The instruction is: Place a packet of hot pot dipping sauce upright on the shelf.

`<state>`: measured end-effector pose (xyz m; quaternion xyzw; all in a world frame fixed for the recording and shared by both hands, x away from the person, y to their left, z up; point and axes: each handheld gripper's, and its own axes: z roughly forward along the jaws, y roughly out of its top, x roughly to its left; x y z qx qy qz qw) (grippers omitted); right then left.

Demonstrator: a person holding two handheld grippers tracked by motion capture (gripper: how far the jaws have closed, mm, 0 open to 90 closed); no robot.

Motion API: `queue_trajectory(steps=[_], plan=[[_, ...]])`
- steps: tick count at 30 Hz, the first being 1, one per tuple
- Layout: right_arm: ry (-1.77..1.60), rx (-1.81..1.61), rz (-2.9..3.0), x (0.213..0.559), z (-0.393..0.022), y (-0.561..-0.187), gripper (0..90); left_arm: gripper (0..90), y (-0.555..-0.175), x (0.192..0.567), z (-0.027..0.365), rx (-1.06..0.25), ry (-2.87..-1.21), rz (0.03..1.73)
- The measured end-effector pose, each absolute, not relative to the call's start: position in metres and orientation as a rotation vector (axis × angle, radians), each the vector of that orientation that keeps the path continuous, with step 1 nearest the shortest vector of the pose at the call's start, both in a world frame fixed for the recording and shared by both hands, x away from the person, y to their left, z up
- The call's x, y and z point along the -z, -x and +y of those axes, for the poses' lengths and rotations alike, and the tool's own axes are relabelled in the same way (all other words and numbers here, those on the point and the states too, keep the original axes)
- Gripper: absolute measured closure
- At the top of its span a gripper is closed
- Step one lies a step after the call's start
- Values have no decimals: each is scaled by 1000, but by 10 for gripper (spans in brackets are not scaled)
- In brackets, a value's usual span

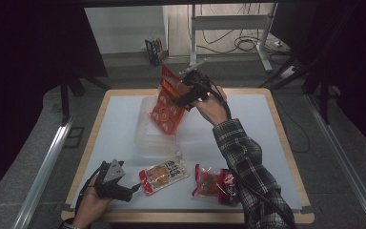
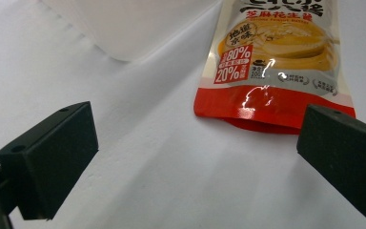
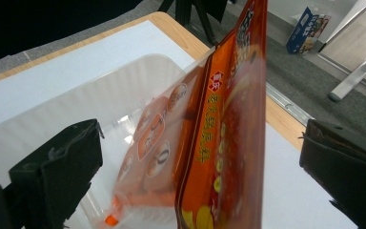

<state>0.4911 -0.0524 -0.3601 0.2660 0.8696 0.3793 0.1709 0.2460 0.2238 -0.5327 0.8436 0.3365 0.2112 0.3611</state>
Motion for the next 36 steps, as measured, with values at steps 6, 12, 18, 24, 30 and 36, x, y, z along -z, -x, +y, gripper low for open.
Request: queue_trajectory(steps=[6,12,18,24,30,36], plan=[[-723,-1050,2454,361,-62,-481,0,2,-245,531,224,-548,-2164,864],[-733,-1081,2452,366,-71,-474,0,6,-245,530,225,-544,-2152,865],[-751,-1103,2458,369,-78,-467,0,9,-244,529,225,-543,-2143,864],[-737,-1079,2462,375,-82,-458,0,15,-244,527,226,-527,-2117,874],[-727,-1068,2468,383,-86,-448,0,19,-244,525,227,-515,-2117,876],[-716,-1065,2486,394,-89,-437,0,21,-243,524,227,-516,-2103,883]])
